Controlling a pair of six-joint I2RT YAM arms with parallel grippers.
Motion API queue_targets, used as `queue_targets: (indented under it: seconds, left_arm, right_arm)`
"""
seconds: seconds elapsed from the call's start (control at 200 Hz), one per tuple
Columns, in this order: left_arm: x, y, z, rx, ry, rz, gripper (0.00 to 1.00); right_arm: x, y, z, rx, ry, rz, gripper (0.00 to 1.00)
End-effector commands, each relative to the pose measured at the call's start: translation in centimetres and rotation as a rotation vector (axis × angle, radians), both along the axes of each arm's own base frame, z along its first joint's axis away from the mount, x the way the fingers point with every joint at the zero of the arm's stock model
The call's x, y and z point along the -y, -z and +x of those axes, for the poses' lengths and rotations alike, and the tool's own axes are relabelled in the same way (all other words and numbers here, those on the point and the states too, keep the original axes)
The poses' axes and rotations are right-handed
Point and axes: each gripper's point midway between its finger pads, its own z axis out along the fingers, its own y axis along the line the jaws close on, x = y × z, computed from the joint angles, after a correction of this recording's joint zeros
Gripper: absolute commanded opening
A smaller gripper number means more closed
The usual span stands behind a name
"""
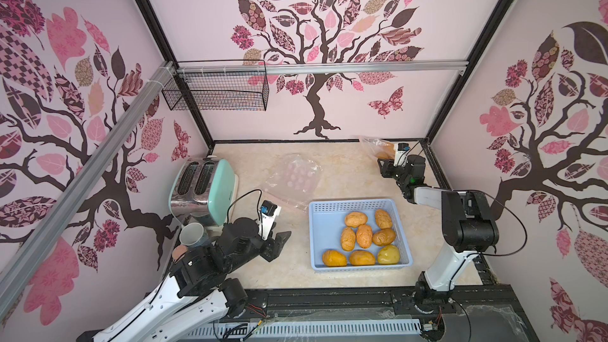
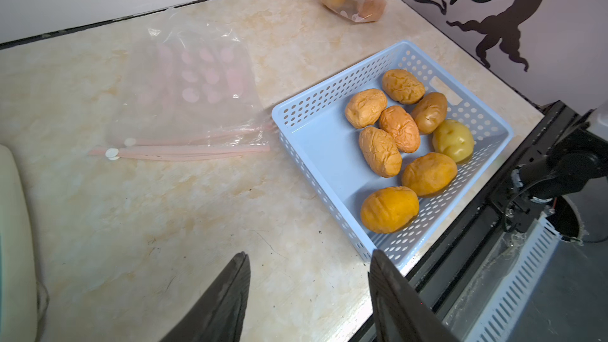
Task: Put the potatoes into a zipper bag and zip it
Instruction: Place the zipper food storage bag at the center of the board.
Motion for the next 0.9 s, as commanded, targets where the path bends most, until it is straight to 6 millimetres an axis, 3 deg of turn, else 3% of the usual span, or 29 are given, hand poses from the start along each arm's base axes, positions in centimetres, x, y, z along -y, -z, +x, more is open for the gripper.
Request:
queue_targets:
  seconds: [0.0, 0.06, 0.13, 0.265, 0.375, 0.445, 0.545, 0.665, 0.795, 0.895]
  left_arm:
    - [-1.4, -2.6, 2.6, 0.158, -0.075, 0.122, 0.6]
    - [-2.3, -3.8, 4.2, 0.229, -0.13, 0.235, 0.6]
    - [-2.7, -4.4, 5.8, 0.266, -0.169, 0.352, 0.61]
    - [-2.2, -2.3, 7.5, 0.21, -0.123, 0.562, 0.63]
    - [-2.7, 1.5, 9.0, 0.161, -0.057, 0.765, 0.63]
    - [-2.9, 4.1, 9.4, 0.099, 0.034, 0.806, 0.63]
    - [-3.2, 7.7, 10.6, 0.027, 0.169, 0.812, 0.62]
    - [-4.0, 11.3, 13.1, -0.062, 0.215, 0.854, 0.62]
    - [-2.7, 15.9, 15.2, -0.098, 0.334, 0.895, 0.63]
    - [-1.7, 17.6, 17.0, -0.048, 0.377, 0.917, 0.64]
  right_arm:
    - [-0.9, -1.2, -0.7, 0.009, -0.027, 0.11, 0.49]
    - [-1.0, -2.3, -1.5, 0.021, -0.026, 0.144, 0.61]
    - [-1.0, -3.6, -2.7, 0.034, -0.023, 0.171, 0.67]
    - [-0.8, -5.9, -5.5, 0.058, -0.002, 0.183, 0.72]
    - [-0.3, -6.9, -8.5, 0.079, 0.029, 0.165, 0.73]
    - [-0.2, -6.9, -10.6, 0.095, 0.064, 0.145, 0.72]
    - [-2.4, -7.9, -12.8, 0.136, 0.028, 0.12, 0.72]
    - [-5.0, -9.6, -13.7, 0.181, -0.065, 0.108, 0.73]
    - [-4.4, -9.2, -13.7, 0.188, -0.039, 0.058, 0.76]
    - [-4.6, -9.6, -14.0, 0.217, -0.055, 0.035, 0.79]
